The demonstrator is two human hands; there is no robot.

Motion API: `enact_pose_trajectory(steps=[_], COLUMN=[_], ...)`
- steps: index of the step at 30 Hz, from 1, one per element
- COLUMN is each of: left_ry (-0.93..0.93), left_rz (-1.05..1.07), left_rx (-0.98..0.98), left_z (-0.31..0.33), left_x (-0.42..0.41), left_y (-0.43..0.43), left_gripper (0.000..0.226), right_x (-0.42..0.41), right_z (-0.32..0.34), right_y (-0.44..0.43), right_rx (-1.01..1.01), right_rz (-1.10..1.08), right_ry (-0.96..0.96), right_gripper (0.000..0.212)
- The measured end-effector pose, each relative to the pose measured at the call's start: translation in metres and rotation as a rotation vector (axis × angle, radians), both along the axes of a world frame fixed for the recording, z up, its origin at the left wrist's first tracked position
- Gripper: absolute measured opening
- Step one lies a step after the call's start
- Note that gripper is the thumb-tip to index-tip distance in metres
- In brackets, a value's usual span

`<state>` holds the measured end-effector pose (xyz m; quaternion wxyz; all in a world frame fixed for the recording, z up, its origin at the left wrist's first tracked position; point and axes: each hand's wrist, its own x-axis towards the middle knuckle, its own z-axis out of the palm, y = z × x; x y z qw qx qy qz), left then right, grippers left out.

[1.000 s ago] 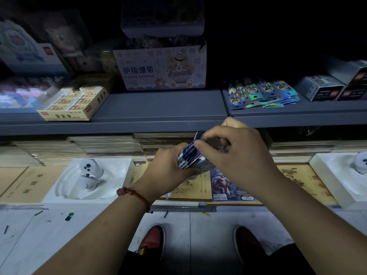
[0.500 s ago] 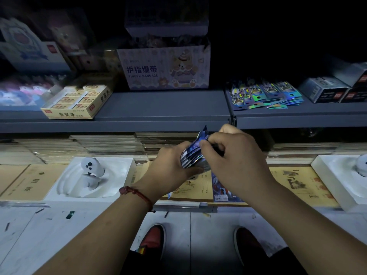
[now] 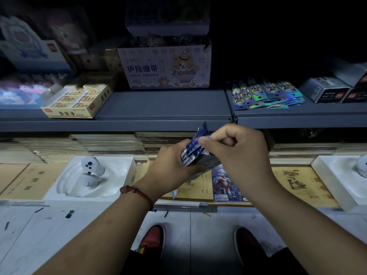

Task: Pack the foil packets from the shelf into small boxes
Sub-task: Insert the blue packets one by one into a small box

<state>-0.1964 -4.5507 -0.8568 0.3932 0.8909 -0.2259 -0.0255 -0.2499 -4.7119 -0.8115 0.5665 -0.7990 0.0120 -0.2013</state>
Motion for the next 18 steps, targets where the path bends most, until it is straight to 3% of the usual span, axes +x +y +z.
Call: enact_pose_trajectory(steps=[10,15,18], left_ry=[0.029,0.003,-0.003], left_rz=[0.043,0.019,0.018], left_rx=[-0.045,0.0,0.013], left_z=[0.006,0.004,0.004], left_x=[-0.001,-0.002,-0.001], left_y=[0.005,0.005,0.006], left_gripper=[0.043,0.04,0.043], right_x=[-0.002,0.002,0.003], right_z=[0.009,-0.002,-0.001], right_y=[-0.005,-0.005,-0.005], right_rx=[0.224,-0.092,-0.155], right_rz=[-0.103,-0.072,-0.126], right_ry=[-0.155,0.039,-0.002], right_gripper=[0.025,0.035,0.037])
